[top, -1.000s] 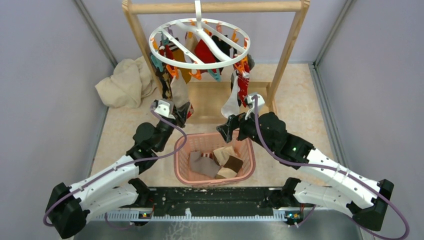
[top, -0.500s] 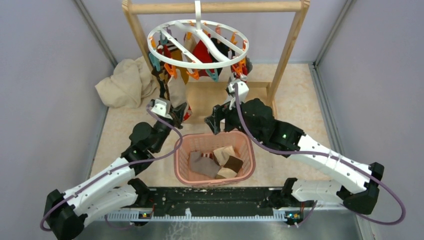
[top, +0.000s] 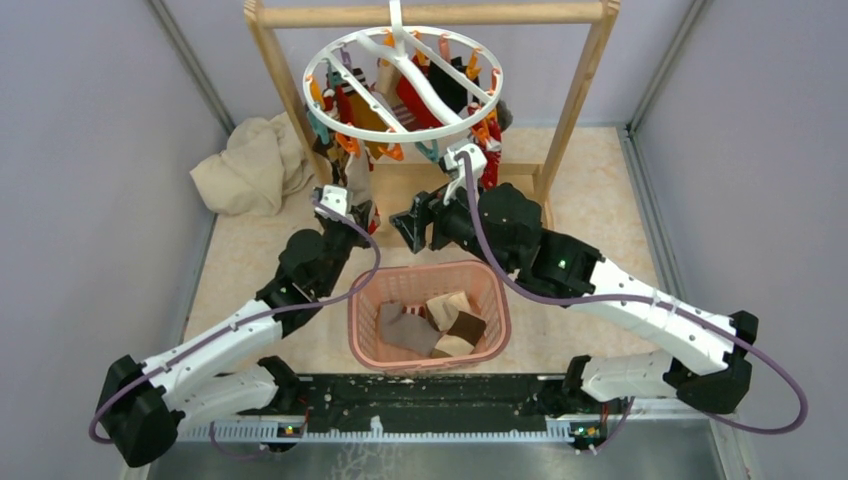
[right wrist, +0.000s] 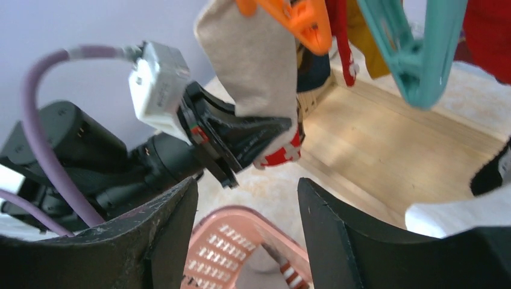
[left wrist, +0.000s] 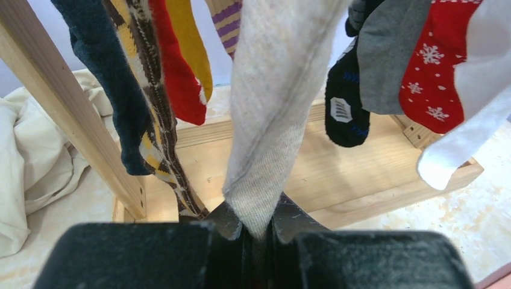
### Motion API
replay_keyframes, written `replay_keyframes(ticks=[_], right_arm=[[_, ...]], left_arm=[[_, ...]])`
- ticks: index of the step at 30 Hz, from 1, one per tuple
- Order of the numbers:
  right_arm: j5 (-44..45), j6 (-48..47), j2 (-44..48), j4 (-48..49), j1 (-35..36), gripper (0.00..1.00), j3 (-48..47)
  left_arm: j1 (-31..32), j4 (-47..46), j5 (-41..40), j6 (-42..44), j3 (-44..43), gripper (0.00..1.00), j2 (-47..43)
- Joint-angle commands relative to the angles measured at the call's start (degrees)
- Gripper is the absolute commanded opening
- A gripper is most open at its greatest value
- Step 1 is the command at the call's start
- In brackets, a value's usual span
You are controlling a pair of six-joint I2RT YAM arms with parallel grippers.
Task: Remove the socks clipped to the hanger
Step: Remove the sock from the hanger.
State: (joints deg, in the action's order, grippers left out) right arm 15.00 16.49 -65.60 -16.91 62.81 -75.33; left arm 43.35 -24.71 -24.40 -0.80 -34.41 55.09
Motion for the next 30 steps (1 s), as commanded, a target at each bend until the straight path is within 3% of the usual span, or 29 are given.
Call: replay_keyframes(ticks=[1,11,21,30], right_arm=[[3.87,-1.56,-2.35,5.51,1.08,0.62,-5.93],[16.95,-5.75,-10.7,10.12,4.41,0.58,-13.24],[17.65,-7.21,-13.82,12.0,4.69,0.57,-17.21],[19.73,-5.33,-7.89,6.63,4.69,0.56,-15.9]], left_arm=[[0.04,0.47,-3.72,0.34,-3.44,0.05,1.99],[5.47,1.67,-14.54,6.68,-7.47,0.0,6.5],[10.19,1.94,-24.16,11.76,-5.51,0.0,4.18],[11.92,1.06,-27.45,14.43,-4.83,0.0,3.43]])
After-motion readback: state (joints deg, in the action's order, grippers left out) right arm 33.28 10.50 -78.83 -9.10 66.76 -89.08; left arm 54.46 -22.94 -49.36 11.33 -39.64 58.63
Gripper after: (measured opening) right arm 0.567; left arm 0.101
